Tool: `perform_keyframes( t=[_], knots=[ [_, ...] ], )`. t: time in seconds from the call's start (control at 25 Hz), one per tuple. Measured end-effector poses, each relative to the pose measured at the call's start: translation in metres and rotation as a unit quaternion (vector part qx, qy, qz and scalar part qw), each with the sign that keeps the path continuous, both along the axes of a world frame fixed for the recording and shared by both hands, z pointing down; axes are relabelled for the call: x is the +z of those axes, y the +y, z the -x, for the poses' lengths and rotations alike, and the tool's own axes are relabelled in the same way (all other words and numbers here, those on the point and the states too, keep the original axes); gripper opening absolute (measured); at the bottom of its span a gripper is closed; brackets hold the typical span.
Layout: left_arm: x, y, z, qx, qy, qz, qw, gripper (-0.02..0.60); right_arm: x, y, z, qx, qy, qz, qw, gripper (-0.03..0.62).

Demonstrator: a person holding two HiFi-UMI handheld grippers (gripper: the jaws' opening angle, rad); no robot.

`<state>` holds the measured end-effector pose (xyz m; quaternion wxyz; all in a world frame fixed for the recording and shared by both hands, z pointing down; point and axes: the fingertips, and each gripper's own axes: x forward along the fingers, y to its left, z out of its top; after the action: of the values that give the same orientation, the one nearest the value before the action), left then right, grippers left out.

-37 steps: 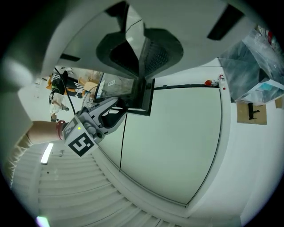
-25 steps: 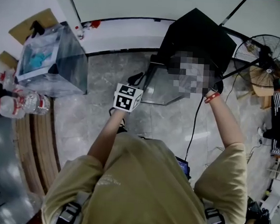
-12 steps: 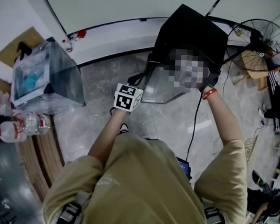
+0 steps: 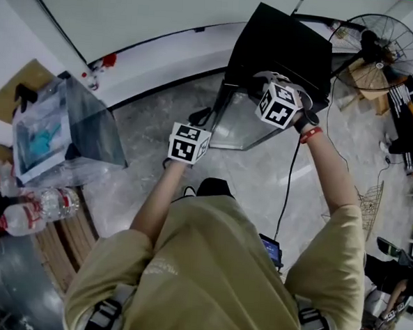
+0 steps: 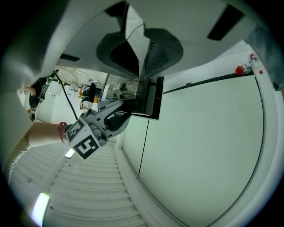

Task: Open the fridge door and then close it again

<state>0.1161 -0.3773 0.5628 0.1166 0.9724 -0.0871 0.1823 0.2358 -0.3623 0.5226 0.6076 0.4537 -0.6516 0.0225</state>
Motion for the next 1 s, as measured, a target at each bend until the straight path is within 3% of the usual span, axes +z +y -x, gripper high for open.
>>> perform_keyframes(
  t=[0.36,1.0],
  knots=[
    [0.003,-0.018,-0.023,0.027,-0.013,0.001,0.9995,0.049,-0.003,-0.014,-0.014,0.02,-0.01,-0.014,1.0,0.216],
    [-0.001,-0.044,-0.066,0.032,-0.002,0.007,0.9995,0.049,0.0,-0.04,-0.049,0.049,-0.02,-0.023,0.998,0.216]
  ],
)
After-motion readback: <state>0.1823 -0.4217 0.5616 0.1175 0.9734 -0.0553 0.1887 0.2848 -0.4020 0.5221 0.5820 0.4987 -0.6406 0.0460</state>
